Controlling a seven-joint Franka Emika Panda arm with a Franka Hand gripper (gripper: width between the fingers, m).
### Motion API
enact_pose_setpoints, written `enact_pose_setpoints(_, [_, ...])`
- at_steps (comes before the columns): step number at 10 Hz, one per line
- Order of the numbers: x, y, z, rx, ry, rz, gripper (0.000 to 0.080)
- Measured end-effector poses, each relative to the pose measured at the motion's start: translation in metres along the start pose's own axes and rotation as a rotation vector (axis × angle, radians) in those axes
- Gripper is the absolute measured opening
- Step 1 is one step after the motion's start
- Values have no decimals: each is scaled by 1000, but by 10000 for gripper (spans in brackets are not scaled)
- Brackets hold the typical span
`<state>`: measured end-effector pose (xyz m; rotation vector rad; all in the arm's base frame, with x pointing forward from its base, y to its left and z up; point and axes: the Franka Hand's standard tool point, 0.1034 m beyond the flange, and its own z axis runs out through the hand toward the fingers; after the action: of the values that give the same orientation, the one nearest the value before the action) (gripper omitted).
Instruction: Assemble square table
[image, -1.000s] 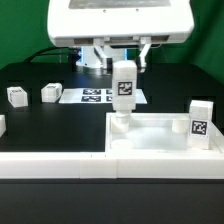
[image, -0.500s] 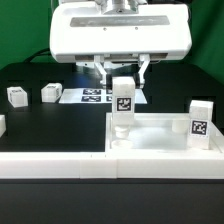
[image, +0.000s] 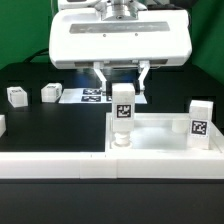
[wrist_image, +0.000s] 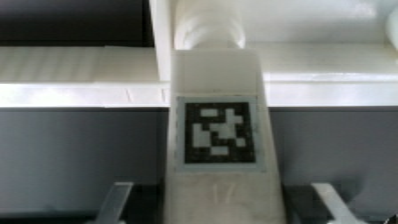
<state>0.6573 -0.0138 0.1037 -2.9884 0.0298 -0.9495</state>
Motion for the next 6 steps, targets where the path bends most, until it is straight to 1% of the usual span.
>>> enact_pose_setpoints(1, [1,0,1,0,1,1,290])
enact_pose_setpoints(4, [-8,0,8,-2,-8,2,290])
enact_pose_setpoints(6, [-9,0,9,-7,2,0,290])
